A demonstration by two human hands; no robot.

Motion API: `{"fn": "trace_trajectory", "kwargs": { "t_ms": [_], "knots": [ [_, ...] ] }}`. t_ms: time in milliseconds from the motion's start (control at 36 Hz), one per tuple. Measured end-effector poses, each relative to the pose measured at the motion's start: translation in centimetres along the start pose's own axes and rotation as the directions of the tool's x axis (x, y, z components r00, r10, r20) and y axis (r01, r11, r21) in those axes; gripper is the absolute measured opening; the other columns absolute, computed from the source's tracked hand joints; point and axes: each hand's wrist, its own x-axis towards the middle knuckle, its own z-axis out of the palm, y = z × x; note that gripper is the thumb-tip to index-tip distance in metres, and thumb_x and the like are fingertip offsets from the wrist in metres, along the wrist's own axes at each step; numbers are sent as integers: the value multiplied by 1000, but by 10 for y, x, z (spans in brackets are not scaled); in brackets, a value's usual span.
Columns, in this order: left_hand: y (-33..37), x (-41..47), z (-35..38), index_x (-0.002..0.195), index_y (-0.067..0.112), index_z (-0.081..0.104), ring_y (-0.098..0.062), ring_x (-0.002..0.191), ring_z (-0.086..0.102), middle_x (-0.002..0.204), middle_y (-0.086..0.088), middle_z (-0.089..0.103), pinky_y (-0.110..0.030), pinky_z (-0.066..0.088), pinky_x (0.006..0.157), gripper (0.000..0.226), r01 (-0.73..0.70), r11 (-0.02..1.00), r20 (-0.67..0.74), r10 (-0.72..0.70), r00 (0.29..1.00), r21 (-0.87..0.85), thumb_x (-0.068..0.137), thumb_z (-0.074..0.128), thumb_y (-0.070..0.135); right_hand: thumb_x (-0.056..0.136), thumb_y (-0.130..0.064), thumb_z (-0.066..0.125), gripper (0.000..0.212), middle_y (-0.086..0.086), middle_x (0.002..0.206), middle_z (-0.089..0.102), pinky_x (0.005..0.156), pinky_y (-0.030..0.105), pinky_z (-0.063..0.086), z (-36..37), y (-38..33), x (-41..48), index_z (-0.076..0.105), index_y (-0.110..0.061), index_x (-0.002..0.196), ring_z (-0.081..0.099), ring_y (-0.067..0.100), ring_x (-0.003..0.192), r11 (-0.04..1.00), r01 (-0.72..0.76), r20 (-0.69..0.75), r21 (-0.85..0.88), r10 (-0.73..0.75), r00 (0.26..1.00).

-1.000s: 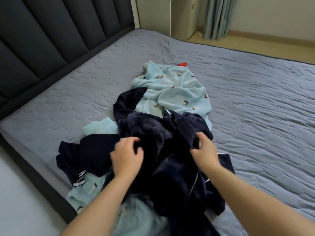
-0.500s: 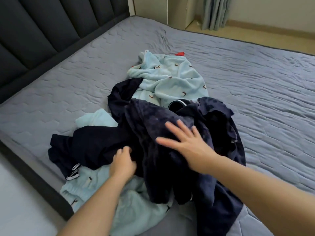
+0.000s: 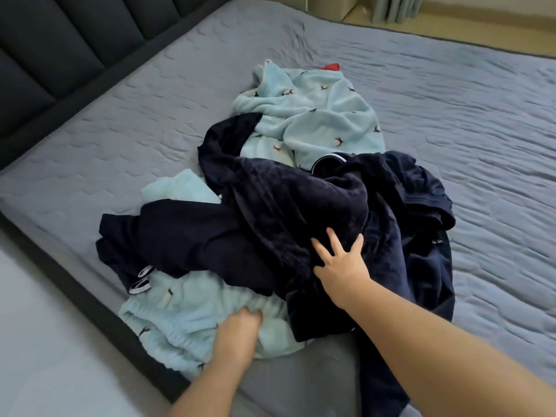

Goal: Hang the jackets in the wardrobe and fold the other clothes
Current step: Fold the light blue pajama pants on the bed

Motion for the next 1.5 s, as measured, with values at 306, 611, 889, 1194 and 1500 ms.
{"fn": "trace_trajectory", "kwargs": {
  "t_ms": [306,611,889,1194,1500],
  "knots": [
    [-4,-11,-147,84,26,43,-20,67,53,70,7,55,-29,31,54,24,-365,928,-129,354,926,-80,68,55,14,75,-43,68,109,-3,158,-22,109,66,-4,-10,-5,-61,-9,-32,151,-22,31,144,689,154,-110,708,-108,988],
    [59,-106,-365,77,23,51,-9,61,49,66,10,54,-27,40,54,19,-599,785,-524,449,724,-155,64,62,16,78,-17,63,22,-13,65,65,53,21,49,-131,79,-208,59,-36,69,61,3,65,-17,439,-382,898,465,799],
    [115,-285,-534,120,28,39,-14,99,60,103,11,59,-36,50,83,67,-617,515,-702,40,711,-596,61,63,50,86,-8,52,25,-7,67,62,53,13,44,-238,187,-441,58,-27,73,58,8,65,55,680,-556,731,627,546],
    [198,-500,-654,114,15,59,-20,96,60,101,0,66,-28,45,76,58,-795,516,-901,92,423,-320,61,56,37,88,-6,55,23,-2,76,64,75,30,52,-282,277,-734,64,-22,75,61,17,80,246,779,-655,577,709,261],
    [274,-636,-755,63,29,50,-8,66,50,65,16,50,-9,31,53,25,-729,656,-898,419,134,197,79,69,26,79,-24,76,51,3,106,59,79,22,55,-285,321,-936,54,-34,123,62,12,89,502,670,-823,548,469,321]
  ]
}}
